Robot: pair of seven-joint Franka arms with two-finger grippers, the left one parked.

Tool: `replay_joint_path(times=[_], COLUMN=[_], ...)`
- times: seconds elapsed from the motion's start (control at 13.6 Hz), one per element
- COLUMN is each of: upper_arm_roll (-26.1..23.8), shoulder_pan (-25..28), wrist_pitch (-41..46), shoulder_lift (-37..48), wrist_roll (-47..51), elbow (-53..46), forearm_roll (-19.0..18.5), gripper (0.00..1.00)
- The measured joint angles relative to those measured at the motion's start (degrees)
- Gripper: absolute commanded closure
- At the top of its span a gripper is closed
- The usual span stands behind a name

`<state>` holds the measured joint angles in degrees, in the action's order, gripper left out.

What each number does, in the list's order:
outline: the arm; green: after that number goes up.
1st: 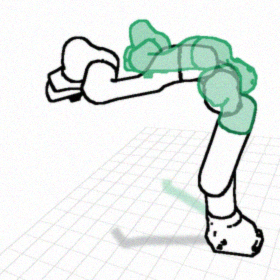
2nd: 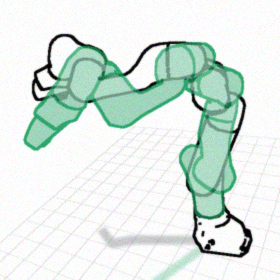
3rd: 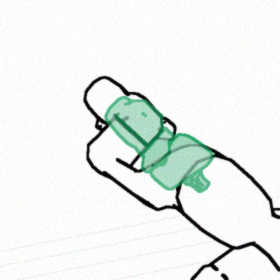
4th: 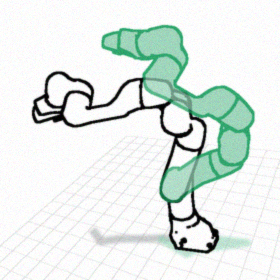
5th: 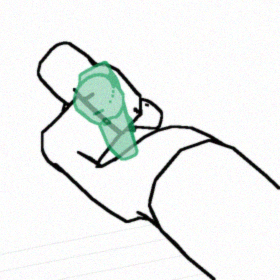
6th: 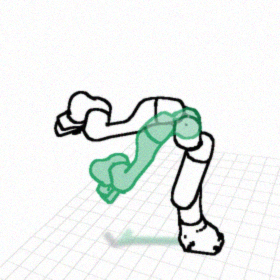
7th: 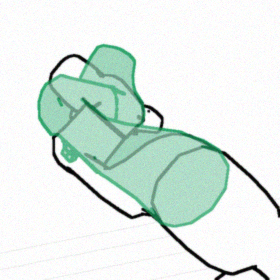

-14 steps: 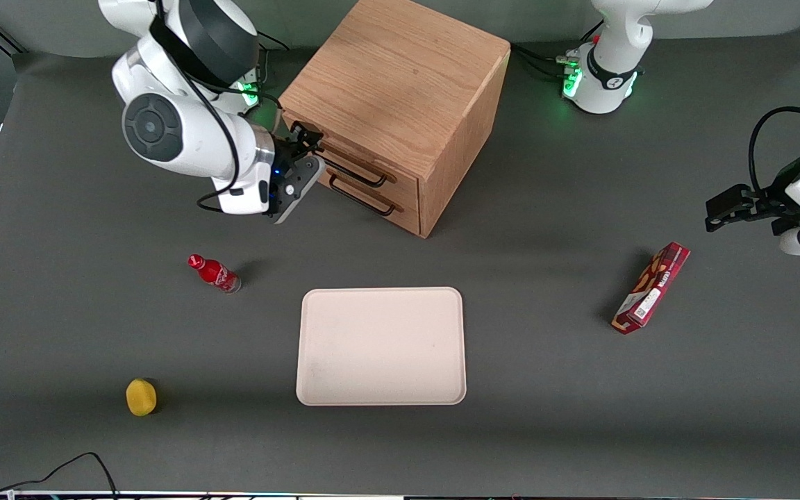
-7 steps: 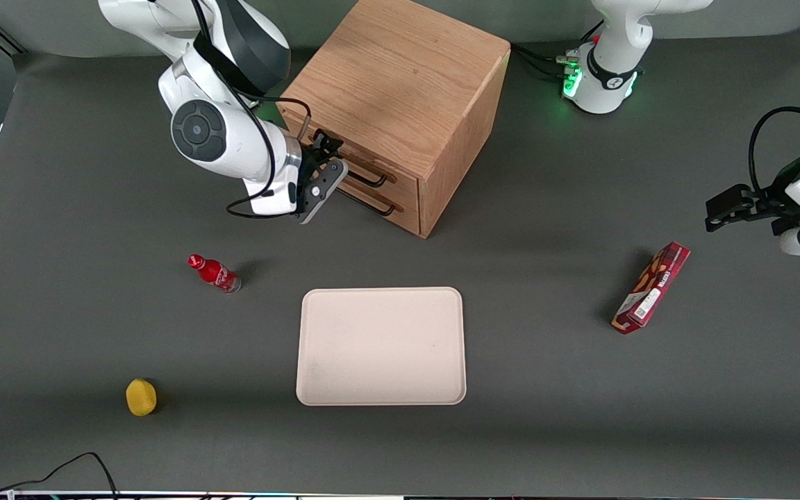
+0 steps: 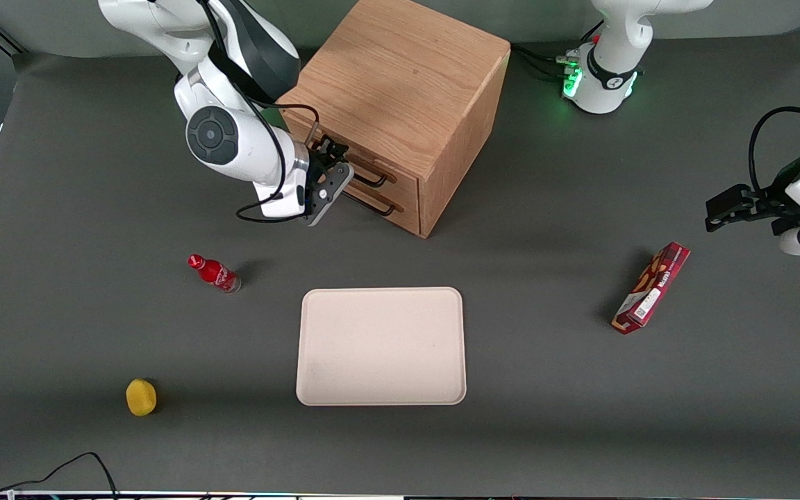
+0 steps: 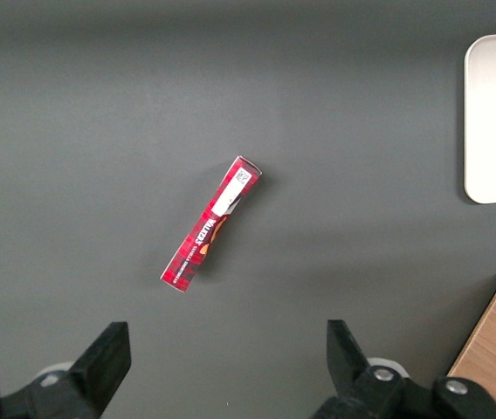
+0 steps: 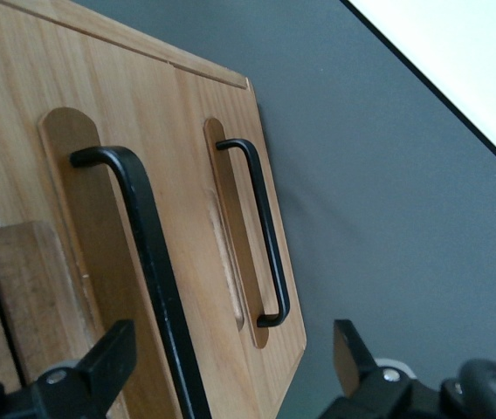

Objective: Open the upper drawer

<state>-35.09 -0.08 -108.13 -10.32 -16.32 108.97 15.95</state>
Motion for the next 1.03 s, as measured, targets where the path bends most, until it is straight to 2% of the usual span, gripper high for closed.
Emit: replay_joint_path(times=[1.03], upper_arm_roll=[0.0], shoulder_pan=[0.0], wrist_pitch=[-3.1], shoulder_lift=[-0.7], wrist_roll=[-2.3], elbow=[1.8], forearm_roll=[0.0], gripper=[0.00])
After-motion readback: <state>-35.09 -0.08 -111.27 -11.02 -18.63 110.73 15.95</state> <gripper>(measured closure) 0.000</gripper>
